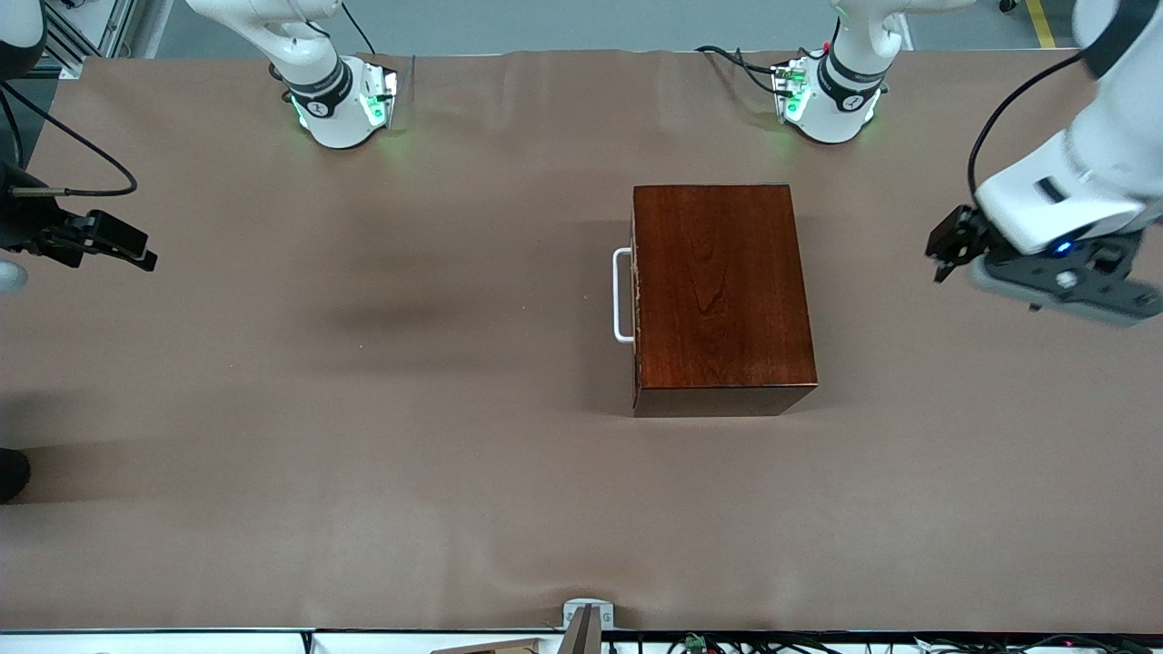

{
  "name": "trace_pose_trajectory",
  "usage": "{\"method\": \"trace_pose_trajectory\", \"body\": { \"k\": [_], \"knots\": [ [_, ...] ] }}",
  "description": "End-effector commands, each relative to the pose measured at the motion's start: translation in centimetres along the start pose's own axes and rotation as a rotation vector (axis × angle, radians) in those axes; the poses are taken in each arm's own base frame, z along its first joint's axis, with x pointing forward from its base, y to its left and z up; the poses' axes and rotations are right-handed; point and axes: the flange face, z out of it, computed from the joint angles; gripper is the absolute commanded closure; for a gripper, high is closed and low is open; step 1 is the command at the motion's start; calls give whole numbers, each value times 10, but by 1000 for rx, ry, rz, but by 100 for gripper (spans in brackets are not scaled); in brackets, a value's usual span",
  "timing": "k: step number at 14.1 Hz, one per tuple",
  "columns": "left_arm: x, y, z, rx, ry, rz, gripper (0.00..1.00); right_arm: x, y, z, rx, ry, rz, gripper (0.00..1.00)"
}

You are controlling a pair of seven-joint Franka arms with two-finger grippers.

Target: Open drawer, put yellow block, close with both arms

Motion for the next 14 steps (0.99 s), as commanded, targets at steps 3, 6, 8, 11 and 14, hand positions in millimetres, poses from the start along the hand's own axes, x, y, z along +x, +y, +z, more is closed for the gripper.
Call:
{"method": "trace_pose_trajectory", "body": {
  "k": [3, 6, 8, 11, 14],
  "knots": [
    [-23, -24, 5, -70, -38, -256, 0, 0, 3, -5, 0, 5, 4, 0],
    [-32, -38, 7, -95, -25, -288, 0, 0, 2, -5, 0, 5, 2, 0],
    [-43, -41, 17, -99, 11, -291, 0, 0, 2, -5, 0, 5, 2, 0],
    [-47, -47, 17, -99, 28, -200, 0, 0, 2, -5, 0, 5, 2, 0],
    [-50, -53, 15, -96, 33, -188, 0, 1, 0, -4, 0, 5, -1, 0]
  ]
}}
